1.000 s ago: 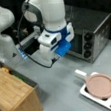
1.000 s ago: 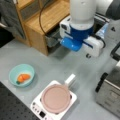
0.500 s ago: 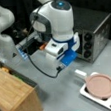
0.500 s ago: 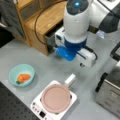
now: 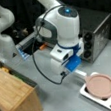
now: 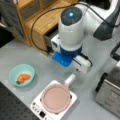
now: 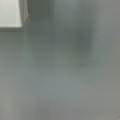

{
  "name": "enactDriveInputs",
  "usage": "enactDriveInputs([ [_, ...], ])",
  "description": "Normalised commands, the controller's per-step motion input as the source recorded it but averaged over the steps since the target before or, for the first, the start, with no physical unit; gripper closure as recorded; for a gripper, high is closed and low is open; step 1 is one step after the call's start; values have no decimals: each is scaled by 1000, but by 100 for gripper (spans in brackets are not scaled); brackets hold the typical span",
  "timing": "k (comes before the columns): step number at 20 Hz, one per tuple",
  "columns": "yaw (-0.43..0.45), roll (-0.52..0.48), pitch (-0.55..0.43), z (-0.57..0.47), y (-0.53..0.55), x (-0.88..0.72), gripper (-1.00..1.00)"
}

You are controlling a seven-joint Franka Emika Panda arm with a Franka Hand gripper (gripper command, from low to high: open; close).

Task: Pick up the pan. Place the pan on the table. Pick up the bowl. Place the bowl on the stove.

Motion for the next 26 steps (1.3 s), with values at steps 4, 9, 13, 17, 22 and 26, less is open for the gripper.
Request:
enactDriveInputs([
  [4, -34, 171, 47, 74, 75, 235, -100],
  [9, -60, 249, 40, 26, 131, 261, -100],
  [13, -16, 172, 36, -63, 125, 308, -100],
  [17, -10, 112, 26, -149, 71, 350, -100],
  [22, -18, 99, 10, -189, 6, 354, -100],
  [26, -3, 76, 26, -95, -41, 276, -100],
])
